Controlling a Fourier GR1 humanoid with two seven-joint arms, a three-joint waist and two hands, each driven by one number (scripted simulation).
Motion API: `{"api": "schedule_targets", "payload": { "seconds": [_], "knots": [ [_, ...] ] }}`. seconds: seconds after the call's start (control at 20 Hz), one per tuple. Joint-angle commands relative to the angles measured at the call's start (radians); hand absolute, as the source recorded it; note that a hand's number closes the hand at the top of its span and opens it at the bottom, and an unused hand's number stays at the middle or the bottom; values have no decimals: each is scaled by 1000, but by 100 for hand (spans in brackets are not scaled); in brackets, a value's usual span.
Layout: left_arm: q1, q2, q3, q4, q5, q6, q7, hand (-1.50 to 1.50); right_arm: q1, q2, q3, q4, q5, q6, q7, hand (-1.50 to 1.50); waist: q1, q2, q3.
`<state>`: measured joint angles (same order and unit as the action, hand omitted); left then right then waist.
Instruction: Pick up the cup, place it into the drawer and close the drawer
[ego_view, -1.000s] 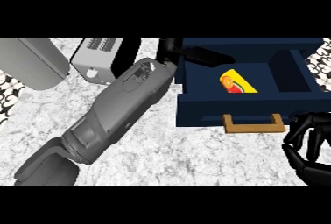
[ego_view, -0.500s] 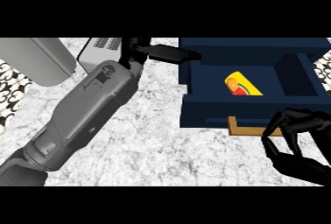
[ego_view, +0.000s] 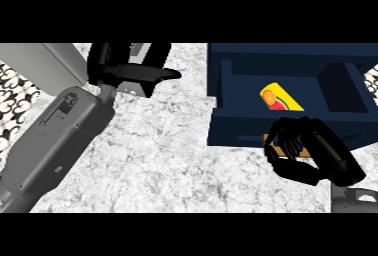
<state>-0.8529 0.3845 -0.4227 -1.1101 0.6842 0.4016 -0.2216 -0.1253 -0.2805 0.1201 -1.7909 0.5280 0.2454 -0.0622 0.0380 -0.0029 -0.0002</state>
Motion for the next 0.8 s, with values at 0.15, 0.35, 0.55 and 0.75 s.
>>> {"api": "schedule_targets", "payload": {
  "seconds": [0.15, 0.35, 0.55, 0.75],
  "knots": [
    [182, 59, 16, -153, -6, -27, -17, -150, -99, -5, 126, 268, 296, -140, -71, 150, 5, 3, 1],
    [202, 134, 92, -149, 17, -107, 1, -150, -189, 19, 145, 491, 383, -227, -132, 150, -8, 6, 1],
    [282, 122, 94, -220, -5, -97, -23, -150, -399, 60, 52, 800, 363, -283, -203, 150, 0, 9, 1],
    [379, 183, 147, -289, 6, -152, 3, -150, -463, 90, 34, 1007, 391, -361, -279, 150, -7, 7, 1]
  ]
}}
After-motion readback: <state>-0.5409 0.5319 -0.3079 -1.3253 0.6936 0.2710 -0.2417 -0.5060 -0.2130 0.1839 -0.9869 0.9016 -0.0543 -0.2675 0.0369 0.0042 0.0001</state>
